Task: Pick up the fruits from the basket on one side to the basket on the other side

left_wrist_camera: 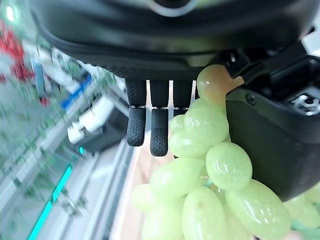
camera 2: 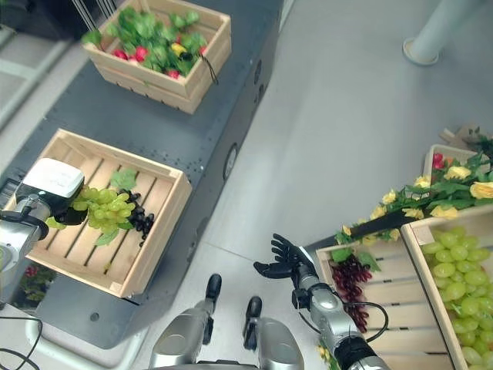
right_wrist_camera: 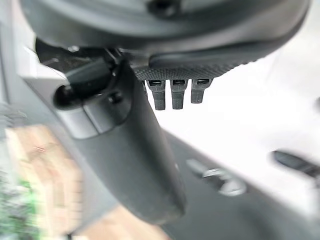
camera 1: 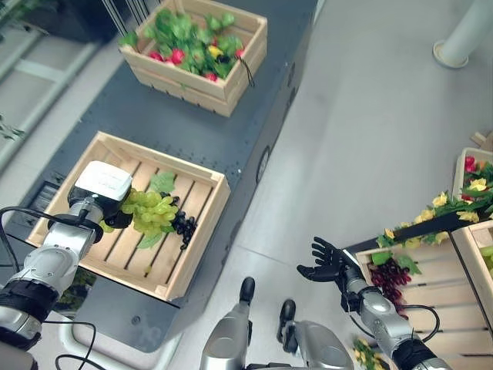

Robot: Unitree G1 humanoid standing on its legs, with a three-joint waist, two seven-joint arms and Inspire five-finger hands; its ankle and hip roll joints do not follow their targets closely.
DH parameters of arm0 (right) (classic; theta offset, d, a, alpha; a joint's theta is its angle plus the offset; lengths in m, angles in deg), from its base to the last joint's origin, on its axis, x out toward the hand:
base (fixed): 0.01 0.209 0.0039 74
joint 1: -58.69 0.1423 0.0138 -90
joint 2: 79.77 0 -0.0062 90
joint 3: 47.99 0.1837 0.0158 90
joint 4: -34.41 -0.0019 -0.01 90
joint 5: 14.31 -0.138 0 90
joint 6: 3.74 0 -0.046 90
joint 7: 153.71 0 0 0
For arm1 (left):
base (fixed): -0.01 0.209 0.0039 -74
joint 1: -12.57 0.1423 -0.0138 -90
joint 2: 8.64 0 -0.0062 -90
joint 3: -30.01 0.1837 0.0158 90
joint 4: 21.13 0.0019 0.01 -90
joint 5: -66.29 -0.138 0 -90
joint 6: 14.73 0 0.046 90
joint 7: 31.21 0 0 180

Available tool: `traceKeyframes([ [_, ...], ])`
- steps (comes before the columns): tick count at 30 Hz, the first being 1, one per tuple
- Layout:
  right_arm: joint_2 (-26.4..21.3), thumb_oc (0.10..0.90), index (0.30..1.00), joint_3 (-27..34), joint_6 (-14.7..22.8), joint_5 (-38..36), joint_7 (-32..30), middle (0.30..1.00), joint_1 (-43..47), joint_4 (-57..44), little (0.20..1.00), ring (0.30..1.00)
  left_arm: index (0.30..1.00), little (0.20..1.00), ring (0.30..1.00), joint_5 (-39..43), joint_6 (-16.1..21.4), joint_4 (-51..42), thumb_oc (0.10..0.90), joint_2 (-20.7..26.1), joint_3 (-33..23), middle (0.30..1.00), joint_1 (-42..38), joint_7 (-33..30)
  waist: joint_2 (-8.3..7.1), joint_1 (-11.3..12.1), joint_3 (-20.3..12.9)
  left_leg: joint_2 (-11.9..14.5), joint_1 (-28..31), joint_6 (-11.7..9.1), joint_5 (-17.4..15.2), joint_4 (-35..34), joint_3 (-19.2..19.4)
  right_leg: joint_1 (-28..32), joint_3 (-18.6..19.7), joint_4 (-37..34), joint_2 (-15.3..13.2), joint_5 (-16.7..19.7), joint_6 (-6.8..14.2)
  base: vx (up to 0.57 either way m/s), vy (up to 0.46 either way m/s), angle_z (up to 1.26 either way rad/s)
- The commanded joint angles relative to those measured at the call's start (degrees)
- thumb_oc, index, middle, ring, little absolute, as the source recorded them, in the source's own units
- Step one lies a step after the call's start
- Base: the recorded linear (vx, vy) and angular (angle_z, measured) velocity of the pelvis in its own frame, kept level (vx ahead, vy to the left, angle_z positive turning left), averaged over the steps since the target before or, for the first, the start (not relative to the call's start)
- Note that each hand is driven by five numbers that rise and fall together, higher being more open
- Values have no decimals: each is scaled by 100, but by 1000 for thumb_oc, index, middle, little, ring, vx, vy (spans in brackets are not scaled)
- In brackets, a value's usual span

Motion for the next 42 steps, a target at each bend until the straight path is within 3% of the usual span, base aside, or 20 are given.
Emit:
traceKeyframes([
  [1, -207, 800, 900, 10, 382, -544, 210, 900, -410, -725, 900, 900, 300, 300, 300, -270, -198, -157, 400, 641, -578, 300, 20, 51, 132, -100, -1018, -347, 44, -139, -571, 31, 20, 112, 138, -854, -137, 650, 283, -12, -39, 4],
  [5, -200, 800, 900, -122, 600, -1096, 443, 900, -358, -1377, 900, 900, 300, 300, 300, -334, -86, -523, 400, 986, -521, 300, -344, 138, 181, -99, -1157, -361, 131, -114, -602, -35, 44, 161, 98, -946, -176, 699, 335, -40, -66, 2],
  [14, -201, 800, 900, -865, 790, -1552, 596, 900, 560, -2614, 900, 900, 300, 300, 300, -326, 105, -549, 400, 1176, 877, 300, -2113, -5, 202, 108, -1359, -351, 284, -90, -690, -74, 63, 304, -39, -1071, -254, 731, 399, -2, -53, 1],
  [18, -164, 800, 900, -977, 621, -1646, 293, 900, 1016, -3061, 900, 900, 300, 300, 300, -319, 134, -715, 400, 1195, 1206, 300, -2605, 220, 189, 188, -1429, -347, 321, -68, -718, -89, 67, 327, -74, -1054, -253, 693, 393, 4, -27, 0],
  [20, -72, 800, 900, -1039, 242, -2431, 897, 900, 1299, -3343, 900, 900, 300, 300, 300, -356, 133, -751, 400, 1161, 1273, 300, -2739, 255, 172, 243, -1458, -334, 355, -61, -718, -118, 56, 350, -109, -1055, -244, 676, 380, -1, -34, 1],
  [28, 288, 800, 900, -1231, 214, -3186, 1292, 900, 2040, -3780, 900, 900, 300, 300, 300, -458, 234, -760, 400, 977, 1735, 300, -3358, 188, 137, 368, -1562, -342, 369, -56, -723, -117, 17, 409, -193, -1083, -251, 657, 366, -2, -19, 6],
  [35, 556, 800, 900, -1446, 188, -2874, 995, 900, 2337, -3701, 900, 900, 300, 300, 300, -342, 282, -1022, 400, 722, 2219, 300, -4044, 250, 122, 447, -1653, -374, 392, -45, -741, -79, -57, 476, -266, -1095, -258, 630, 344, 0, -5, 10],
  [42, 579, 800, 900, -1486, -14, -2985, 958, 900, 2343, -3632, 900, 900, 300, 300, 300, -274, 232, -1400, 400, 609, 2318, 300, -4359, 501, 102, 493, -1709, -378, 401, -69, -719, -116, -102, 520, -357, -1129, -277, 633, 355, 4, -1, 4],
])
